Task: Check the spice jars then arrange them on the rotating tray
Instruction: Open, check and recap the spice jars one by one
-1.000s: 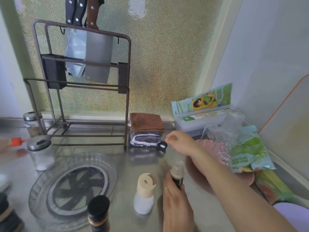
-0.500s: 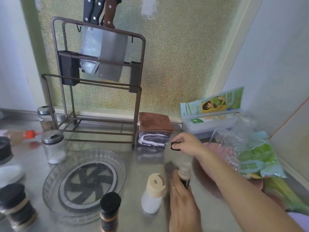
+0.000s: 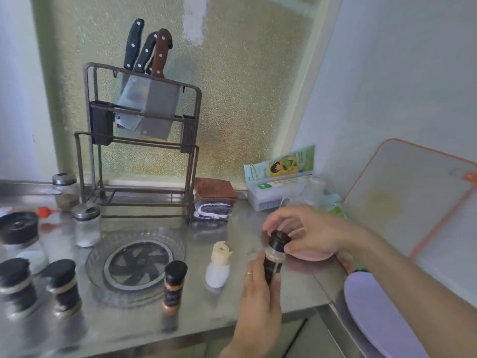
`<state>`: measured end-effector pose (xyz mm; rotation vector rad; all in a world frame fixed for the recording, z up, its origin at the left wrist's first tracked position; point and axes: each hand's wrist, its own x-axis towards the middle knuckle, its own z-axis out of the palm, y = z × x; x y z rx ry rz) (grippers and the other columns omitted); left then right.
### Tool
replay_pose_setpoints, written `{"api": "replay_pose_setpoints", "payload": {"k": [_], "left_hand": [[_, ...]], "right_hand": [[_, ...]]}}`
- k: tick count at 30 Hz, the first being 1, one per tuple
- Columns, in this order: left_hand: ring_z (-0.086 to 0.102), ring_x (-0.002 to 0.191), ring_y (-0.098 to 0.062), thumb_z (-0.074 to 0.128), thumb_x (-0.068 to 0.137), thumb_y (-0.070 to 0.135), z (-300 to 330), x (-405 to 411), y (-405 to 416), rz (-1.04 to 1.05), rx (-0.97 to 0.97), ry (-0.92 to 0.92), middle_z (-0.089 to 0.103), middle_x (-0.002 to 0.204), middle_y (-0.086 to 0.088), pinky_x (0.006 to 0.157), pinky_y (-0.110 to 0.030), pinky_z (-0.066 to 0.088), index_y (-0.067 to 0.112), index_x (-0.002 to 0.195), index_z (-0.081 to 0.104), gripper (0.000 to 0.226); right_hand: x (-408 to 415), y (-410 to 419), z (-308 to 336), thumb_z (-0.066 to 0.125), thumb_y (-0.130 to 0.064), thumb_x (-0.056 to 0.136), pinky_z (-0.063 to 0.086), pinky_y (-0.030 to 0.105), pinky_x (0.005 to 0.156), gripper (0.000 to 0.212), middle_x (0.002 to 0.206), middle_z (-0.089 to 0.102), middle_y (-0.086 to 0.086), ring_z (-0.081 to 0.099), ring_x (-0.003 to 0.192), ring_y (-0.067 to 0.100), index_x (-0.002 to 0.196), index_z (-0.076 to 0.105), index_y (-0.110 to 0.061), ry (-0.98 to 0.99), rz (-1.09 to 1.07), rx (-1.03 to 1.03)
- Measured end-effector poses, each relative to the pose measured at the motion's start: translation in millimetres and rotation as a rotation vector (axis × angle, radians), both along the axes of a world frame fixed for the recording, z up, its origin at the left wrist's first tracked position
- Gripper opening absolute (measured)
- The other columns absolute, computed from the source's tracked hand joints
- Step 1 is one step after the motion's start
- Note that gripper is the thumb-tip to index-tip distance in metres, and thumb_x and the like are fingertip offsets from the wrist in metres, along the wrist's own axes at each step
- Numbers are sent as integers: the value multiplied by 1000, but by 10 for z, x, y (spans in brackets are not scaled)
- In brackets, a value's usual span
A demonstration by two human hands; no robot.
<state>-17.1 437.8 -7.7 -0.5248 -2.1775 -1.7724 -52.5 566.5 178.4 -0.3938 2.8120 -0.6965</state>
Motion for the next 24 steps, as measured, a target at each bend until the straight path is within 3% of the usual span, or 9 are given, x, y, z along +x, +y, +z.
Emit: {"api": "replay_pose_setpoints", "payload": {"k": [3, 5, 8, 11, 15, 17, 19, 22, 24], "left_hand": [[53, 110, -3, 47, 104, 34, 242, 234, -327, -41, 55, 94, 58, 125, 15, 92, -19, 43, 34, 146, 40, 43], [54, 101, -2, 51, 104, 29, 362, 371, -585, -53, 52, 160, 57, 118, 19, 86, -17, 45, 36, 145, 42, 43], [55, 96, -2, 55, 102, 30, 503, 530, -989, -23, 9, 236, 56, 119, 18, 79, -10, 43, 48, 141, 38, 46], [54, 91, 1, 58, 100, 30, 594, 634, -1424, 4, -52, 276, 57, 117, 14, 78, -7, 41, 42, 141, 43, 45], [55, 111, 0, 59, 99, 31, 663, 645, -1952, 47, -105, 286, 56, 123, 17, 88, -16, 46, 31, 142, 48, 44], [55, 115, -1, 60, 98, 28, 689, 655, -2155, 64, -120, 288, 57, 124, 17, 94, -17, 45, 30, 141, 49, 44], [56, 114, -1, 60, 98, 29, 690, 650, -2325, 90, -126, 286, 57, 122, 18, 95, -16, 44, 33, 140, 49, 43], [57, 110, -3, 58, 98, 34, 695, 626, -2512, 130, -131, 273, 59, 117, 19, 93, -17, 45, 38, 137, 47, 41], [57, 110, -3, 58, 97, 34, 692, 610, -2605, 135, -137, 262, 59, 115, 19, 92, -19, 46, 36, 135, 49, 39]], "right_hand": [[330, -244, 288, 71, 9, 82, 54, 17, 94, 54, 104, 71, -30, 66, 108, 5, 116, 70, -34, 21, 66, 37], [489, -440, 440, 75, 2, 84, 54, 17, 93, 49, 104, 71, -28, 68, 106, 4, 117, 70, -34, 52, 94, 60], [633, -791, 544, 79, -34, 87, 55, 22, 85, 28, 98, 72, -16, 69, 89, 5, 113, 68, -38, 137, 104, 166], [745, -1183, 608, 74, -57, 84, 55, 27, 85, 35, 100, 70, -14, 67, 90, 3, 115, 63, -43, 211, 142, 275], [767, -1583, 693, 81, -34, 84, 59, 31, 82, 33, 105, 69, -12, 71, 90, 8, 112, 64, -42, 142, 230, 156], [721, -1796, 684, 75, -43, 89, 59, 33, 80, 19, 95, 75, -8, 74, 81, 10, 105, 67, -36, 160, 222, 191], [697, -1973, 703, 73, -55, 85, 58, 32, 83, 31, 99, 73, -12, 71, 85, 5, 110, 65, -39, 193, 237, 237], [663, -2164, 742, 82, -40, 83, 58, 31, 86, 44, 110, 67, -16, 69, 90, 5, 121, 60, -42, 159, 304, 220], [618, -2292, 713, 74, -44, 88, 59, 36, 85, 30, 101, 73, -11, 72, 82, 6, 115, 64, -38, 180, 304, 267]]}}
